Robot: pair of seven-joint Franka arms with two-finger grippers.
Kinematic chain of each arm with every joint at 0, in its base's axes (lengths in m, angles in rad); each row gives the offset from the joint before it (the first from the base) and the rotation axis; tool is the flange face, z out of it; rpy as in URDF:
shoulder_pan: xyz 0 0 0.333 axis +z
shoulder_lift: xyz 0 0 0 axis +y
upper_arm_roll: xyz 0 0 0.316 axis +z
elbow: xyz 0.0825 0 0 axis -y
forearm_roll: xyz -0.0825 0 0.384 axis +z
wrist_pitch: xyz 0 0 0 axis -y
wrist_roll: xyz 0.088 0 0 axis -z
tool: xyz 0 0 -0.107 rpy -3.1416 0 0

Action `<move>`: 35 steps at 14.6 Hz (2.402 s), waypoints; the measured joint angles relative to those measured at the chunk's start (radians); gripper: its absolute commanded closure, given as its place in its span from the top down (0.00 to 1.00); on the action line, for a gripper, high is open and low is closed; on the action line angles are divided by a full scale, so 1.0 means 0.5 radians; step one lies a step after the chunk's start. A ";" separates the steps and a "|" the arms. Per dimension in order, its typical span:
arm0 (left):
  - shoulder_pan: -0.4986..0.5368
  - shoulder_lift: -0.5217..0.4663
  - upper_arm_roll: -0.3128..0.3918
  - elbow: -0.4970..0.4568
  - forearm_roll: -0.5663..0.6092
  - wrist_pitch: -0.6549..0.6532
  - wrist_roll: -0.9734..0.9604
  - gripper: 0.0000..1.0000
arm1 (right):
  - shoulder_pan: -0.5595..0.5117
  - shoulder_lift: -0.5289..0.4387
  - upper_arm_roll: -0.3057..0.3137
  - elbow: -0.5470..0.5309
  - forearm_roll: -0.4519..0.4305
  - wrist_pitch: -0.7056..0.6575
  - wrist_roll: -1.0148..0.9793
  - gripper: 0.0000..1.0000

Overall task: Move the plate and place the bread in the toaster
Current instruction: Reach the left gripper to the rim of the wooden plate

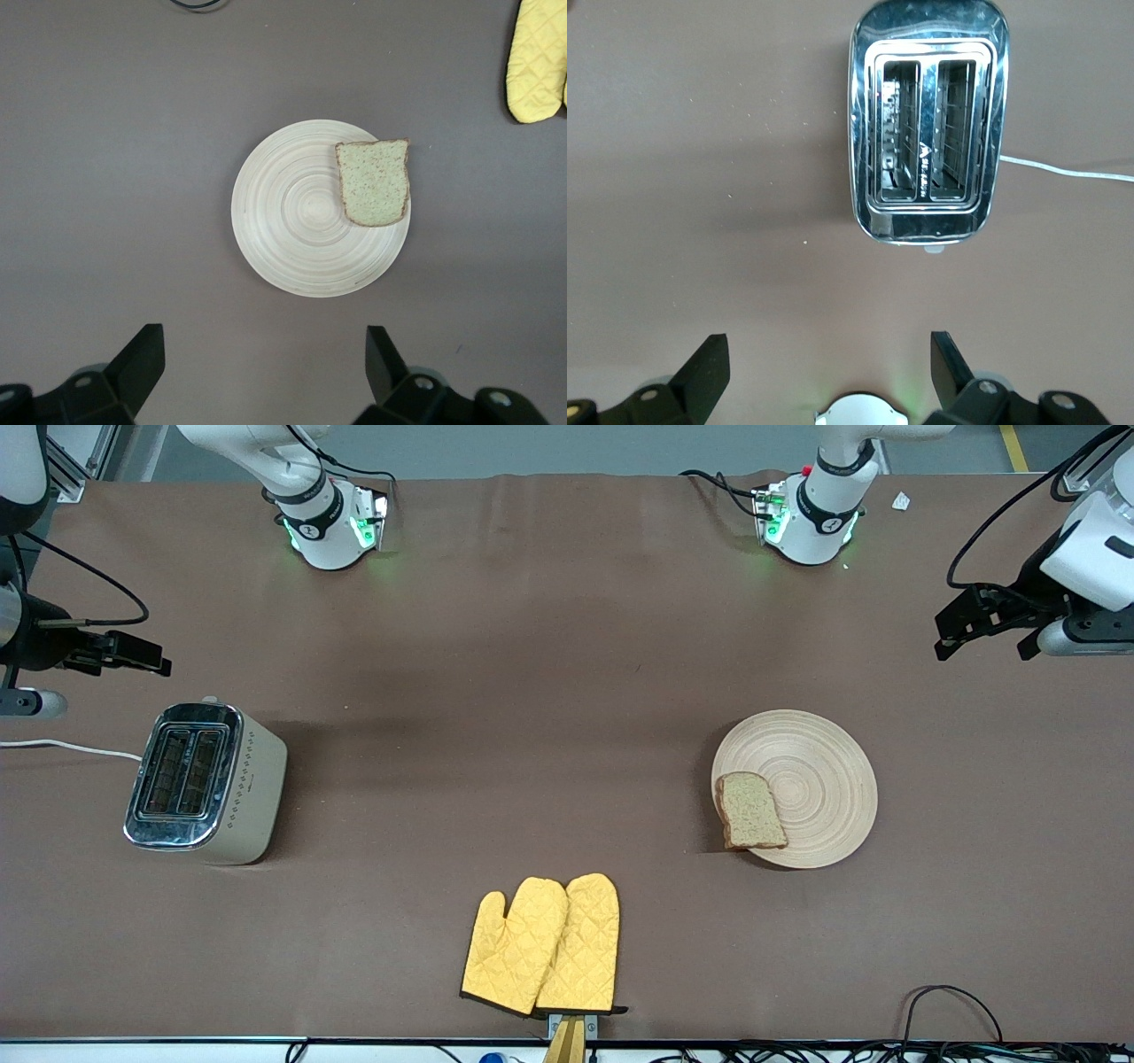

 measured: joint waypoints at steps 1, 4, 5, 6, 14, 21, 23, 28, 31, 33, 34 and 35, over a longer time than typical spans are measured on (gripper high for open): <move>-0.004 0.000 -0.001 0.011 0.007 -0.027 0.002 1.00 | 0.000 -0.005 0.000 0.001 -0.007 -0.015 0.000 1.00; -0.019 0.008 -0.014 0.026 0.010 -0.082 -0.006 1.00 | 0.000 -0.010 0.002 0.024 -0.010 -0.079 -0.001 1.00; -0.016 0.019 -0.014 0.027 0.008 -0.089 -0.010 1.00 | 0.001 -0.010 0.003 0.028 -0.010 -0.098 -0.001 1.00; -0.006 0.038 -0.010 0.027 -0.007 -0.097 -0.009 1.00 | 0.003 -0.011 0.004 0.028 -0.010 -0.113 -0.001 1.00; 0.419 0.640 0.019 0.003 -0.620 0.077 0.409 1.00 | 0.046 -0.021 0.011 0.074 -0.010 -0.129 -0.015 1.00; 0.755 1.324 0.025 0.012 -1.202 0.381 1.307 1.00 | 0.051 -0.023 0.011 0.100 -0.010 -0.129 -0.017 1.00; 0.758 1.454 0.023 0.020 -1.316 0.412 1.457 1.00 | 0.055 -0.025 0.011 0.106 -0.011 -0.135 -0.020 1.00; 0.744 1.603 0.013 0.033 -1.489 0.514 1.716 0.86 | 0.055 -0.048 0.005 0.121 -0.012 -0.151 -0.037 1.00; 0.742 1.632 0.013 0.033 -1.522 0.529 1.849 0.43 | 0.063 -0.051 0.010 0.121 -0.012 -0.156 -0.049 1.00; 0.743 1.648 0.013 0.033 -1.525 0.529 1.899 0.29 | 0.083 -0.052 0.011 0.121 -0.018 -0.160 -0.051 1.00; 0.744 1.660 0.013 0.034 -1.525 0.530 1.931 0.25 | 0.091 -0.056 0.011 0.122 -0.035 -0.160 -0.051 1.00; 0.746 1.675 0.014 0.034 -1.528 0.533 1.989 0.21 | 0.102 -0.061 0.012 0.122 -0.062 -0.160 -0.052 1.00</move>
